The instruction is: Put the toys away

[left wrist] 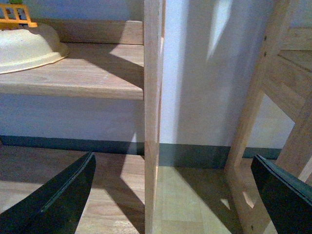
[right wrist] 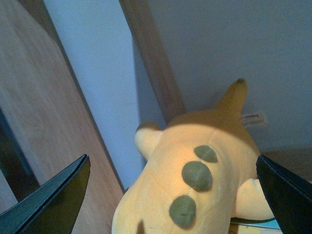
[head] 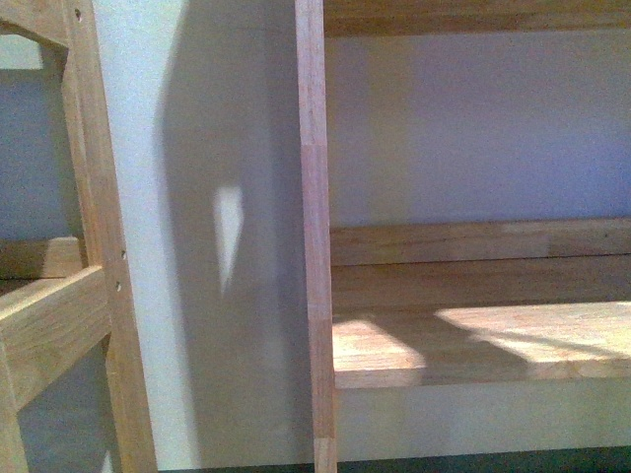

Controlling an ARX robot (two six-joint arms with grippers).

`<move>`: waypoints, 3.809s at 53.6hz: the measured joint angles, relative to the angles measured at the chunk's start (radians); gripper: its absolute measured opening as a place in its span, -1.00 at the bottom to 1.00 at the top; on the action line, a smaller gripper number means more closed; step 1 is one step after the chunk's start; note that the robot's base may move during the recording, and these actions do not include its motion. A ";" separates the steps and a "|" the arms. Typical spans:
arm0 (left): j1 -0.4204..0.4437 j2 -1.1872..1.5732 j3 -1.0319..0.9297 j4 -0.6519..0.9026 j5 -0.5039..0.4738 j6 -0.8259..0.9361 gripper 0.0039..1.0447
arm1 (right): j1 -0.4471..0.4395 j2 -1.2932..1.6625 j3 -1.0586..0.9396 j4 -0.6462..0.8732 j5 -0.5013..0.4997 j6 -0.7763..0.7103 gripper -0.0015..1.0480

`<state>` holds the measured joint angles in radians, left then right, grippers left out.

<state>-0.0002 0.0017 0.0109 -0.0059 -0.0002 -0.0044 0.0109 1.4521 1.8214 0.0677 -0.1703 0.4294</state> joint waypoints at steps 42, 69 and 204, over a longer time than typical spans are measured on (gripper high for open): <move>0.000 0.000 0.000 0.000 0.000 0.000 0.89 | 0.005 -0.813 -1.038 0.125 0.096 -0.328 0.99; 0.000 0.000 0.000 0.000 0.000 0.000 0.89 | -0.005 -1.138 -1.360 -0.158 0.160 -0.377 0.71; 0.000 0.000 0.000 0.000 0.000 0.000 0.89 | -0.009 -1.445 -1.808 -0.072 0.167 -0.426 0.99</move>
<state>0.0002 0.0017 0.0109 -0.0059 -0.0002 -0.0044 0.0021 0.0067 0.0135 -0.0044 -0.0029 0.0032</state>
